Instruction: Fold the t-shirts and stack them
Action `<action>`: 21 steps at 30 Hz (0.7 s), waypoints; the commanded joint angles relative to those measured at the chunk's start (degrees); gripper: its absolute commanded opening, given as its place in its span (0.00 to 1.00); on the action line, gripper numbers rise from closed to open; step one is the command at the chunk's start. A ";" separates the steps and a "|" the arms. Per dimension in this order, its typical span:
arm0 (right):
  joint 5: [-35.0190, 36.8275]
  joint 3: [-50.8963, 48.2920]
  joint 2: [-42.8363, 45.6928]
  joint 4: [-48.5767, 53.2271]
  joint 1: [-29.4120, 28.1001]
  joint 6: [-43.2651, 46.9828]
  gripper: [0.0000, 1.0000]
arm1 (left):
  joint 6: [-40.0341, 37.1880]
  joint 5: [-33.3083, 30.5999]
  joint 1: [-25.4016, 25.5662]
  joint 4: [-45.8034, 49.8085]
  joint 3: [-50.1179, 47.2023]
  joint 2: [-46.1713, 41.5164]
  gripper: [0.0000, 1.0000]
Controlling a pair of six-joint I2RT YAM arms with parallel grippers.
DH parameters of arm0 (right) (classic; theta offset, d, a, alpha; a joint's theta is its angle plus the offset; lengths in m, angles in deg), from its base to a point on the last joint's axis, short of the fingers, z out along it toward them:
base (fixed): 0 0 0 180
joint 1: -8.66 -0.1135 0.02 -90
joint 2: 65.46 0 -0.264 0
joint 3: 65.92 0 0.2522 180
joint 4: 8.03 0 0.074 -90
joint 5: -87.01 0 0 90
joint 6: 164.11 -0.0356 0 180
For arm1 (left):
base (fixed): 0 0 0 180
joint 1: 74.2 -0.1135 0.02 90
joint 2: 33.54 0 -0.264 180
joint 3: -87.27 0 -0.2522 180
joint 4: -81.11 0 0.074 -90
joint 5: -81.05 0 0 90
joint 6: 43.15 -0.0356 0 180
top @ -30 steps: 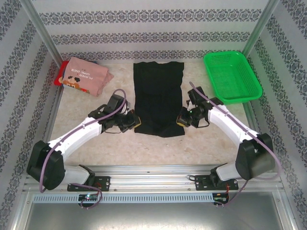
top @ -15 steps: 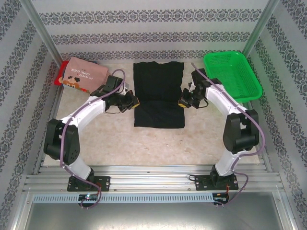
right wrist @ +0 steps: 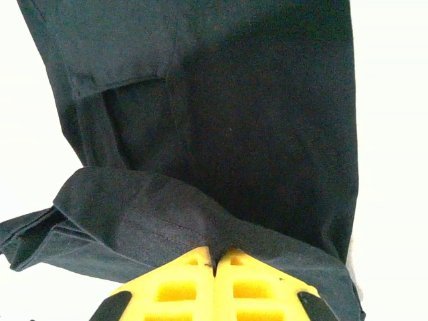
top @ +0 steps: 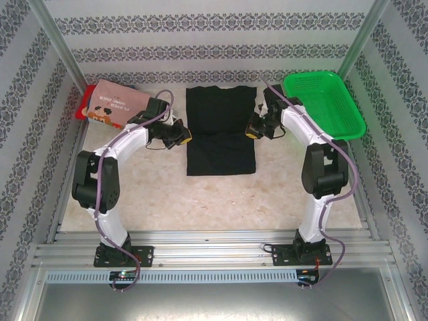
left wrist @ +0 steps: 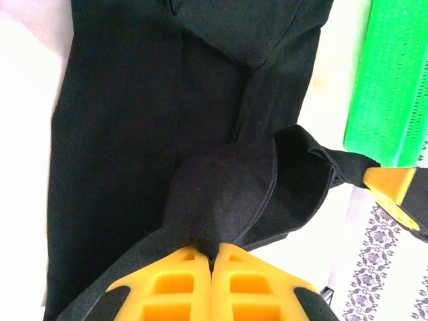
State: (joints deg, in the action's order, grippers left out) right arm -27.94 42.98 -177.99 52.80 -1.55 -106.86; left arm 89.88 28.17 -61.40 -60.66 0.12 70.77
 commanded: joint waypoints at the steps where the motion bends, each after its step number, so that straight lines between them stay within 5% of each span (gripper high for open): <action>1: 0.16 2.22 -2.25 1.23 0.91 1.23 0.00 | -2.51 1.61 -1.46 0.73 2.99 2.12 0.00; 16: 0.47 7.15 -9.87 0.61 1.12 0.77 0.01 | -4.07 3.92 -3.14 0.65 13.04 14.61 0.00; 18: 0.81 8.13 -11.11 0.36 1.23 0.29 0.05 | -3.73 4.26 -3.35 0.20 14.65 16.67 0.06; 21: 1.05 9.63 -12.74 -0.45 1.51 -1.23 0.16 | -1.34 6.00 -3.89 -2.43 17.55 18.83 0.33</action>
State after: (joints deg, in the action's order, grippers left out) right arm -27.90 50.36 -189.03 52.69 -0.79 -107.02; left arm 87.82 31.84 -63.94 -60.50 14.46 88.32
